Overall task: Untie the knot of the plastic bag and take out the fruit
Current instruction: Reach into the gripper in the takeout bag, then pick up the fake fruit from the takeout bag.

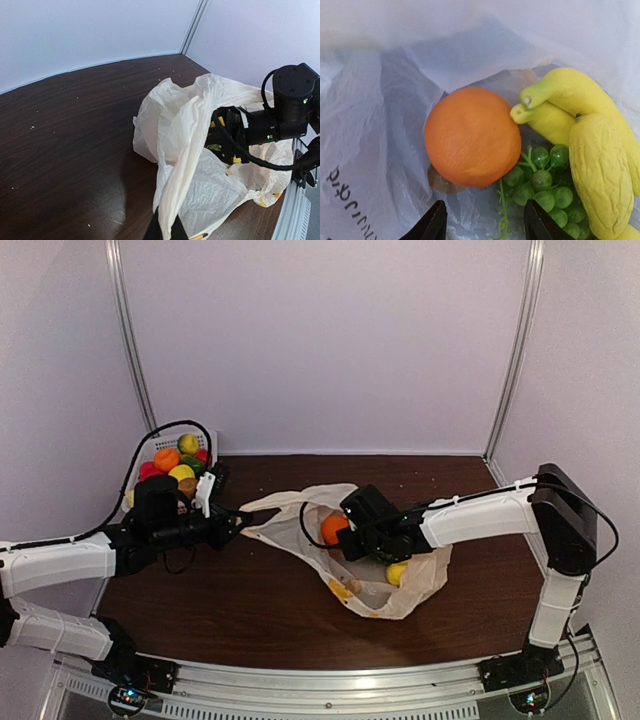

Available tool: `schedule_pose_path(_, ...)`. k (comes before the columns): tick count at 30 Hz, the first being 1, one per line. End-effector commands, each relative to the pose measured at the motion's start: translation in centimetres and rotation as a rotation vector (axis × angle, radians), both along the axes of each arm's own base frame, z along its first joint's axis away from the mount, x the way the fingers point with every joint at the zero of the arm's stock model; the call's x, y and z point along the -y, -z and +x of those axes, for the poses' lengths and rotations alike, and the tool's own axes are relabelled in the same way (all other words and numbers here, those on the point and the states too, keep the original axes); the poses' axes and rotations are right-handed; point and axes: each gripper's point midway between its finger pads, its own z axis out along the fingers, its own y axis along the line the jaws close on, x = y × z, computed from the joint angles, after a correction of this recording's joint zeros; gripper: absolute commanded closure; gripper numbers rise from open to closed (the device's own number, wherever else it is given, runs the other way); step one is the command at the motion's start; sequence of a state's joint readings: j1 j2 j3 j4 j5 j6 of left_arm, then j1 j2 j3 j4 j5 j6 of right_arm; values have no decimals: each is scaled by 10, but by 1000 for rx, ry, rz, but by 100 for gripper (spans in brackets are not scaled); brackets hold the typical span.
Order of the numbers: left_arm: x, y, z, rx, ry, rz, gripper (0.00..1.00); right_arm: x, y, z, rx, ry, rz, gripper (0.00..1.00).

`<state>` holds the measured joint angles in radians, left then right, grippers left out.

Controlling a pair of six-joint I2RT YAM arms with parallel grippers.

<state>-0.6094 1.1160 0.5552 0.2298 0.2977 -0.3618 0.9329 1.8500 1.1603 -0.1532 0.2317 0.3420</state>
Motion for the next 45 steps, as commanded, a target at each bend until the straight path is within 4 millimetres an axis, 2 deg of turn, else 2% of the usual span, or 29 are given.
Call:
schedule_pose_path(1,1,-3,-5,23,38,2,100,-14,-15,29,53,45,117,43)
schedule_pose_path(7,2,-1,-5,18,44,5,100,-29,-10,48,60,28,140,33)
schedule_pose_path(14,4,1,-6,12,55,7,100,-40,15,70,55,33,103,20)
schedule_pose_path(20,3,3,-7,7,56,12,100,-48,30,84,43,28,99,15)
schedule_pose_path(27,2,3,-7,6,47,12,100,-50,33,85,34,15,101,28)
schedule_pose_path(34,0,4,-5,-1,32,15,100,-49,33,82,30,1,99,36)
schedule_pose_path(39,-2,4,-2,-2,10,23,100,-52,18,79,52,-31,118,37)
schedule_pose_path(45,-5,3,5,-7,-30,32,100,-41,-2,60,69,-63,119,38)
